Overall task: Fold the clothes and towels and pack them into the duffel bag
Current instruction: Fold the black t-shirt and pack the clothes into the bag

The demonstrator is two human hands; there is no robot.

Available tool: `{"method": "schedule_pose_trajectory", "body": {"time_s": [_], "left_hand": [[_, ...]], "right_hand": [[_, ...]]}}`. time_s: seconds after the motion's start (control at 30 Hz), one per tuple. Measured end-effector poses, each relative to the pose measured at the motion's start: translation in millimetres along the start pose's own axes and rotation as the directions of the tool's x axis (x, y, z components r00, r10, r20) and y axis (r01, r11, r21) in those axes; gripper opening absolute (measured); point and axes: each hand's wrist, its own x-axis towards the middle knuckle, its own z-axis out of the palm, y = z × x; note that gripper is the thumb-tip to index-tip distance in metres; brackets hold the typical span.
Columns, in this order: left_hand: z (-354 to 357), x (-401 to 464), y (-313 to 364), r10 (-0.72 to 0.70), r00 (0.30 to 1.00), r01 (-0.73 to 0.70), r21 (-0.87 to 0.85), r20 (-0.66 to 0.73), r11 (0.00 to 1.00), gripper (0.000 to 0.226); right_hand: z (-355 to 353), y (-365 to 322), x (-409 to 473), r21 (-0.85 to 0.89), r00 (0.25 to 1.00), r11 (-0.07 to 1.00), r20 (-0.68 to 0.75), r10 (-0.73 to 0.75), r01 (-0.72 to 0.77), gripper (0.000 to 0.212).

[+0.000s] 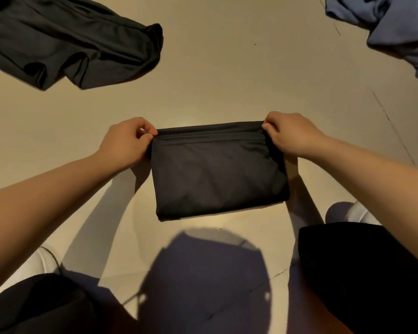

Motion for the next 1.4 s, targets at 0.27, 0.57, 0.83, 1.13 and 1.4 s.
{"method": "schedule_pose_trajectory", "body": {"time_s": [0.27,0.57,0.83,1.13,1.4], "left_hand": [[-3,-1,-1,0.017,1.0,-0.017,-0.094,-0.001,0.995,0.014],[6,-30,-13,-0.065,0.998,0.067,-0.378,0.018,0.923,0.044],[14,-1,0,0.076,0.99,-0.104,-0.242,-0.123,0.965,0.039],[14,-19,-11,0.15,0.988,-0.139,-0.246,0.027,0.959,0.063],[17,-30,-11,0.181,0.983,-0.179,-0.091,0.018,0.98,0.062]], "right_hand": [[-16,8,-8,0.019,0.968,0.982,0.168,-0.188,0.187,0.064],[-10,4,-3,0.23,0.99,0.963,-0.007,-0.14,0.138,0.013],[5,3,12,0.232,0.987,0.97,-0.123,0.103,-0.073,0.009],[7,6,10,0.271,0.984,0.959,-0.128,0.124,-0.085,0.012],[17,-31,-17,-0.259,0.879,0.904,-0.254,-0.404,0.34,0.044]]}}
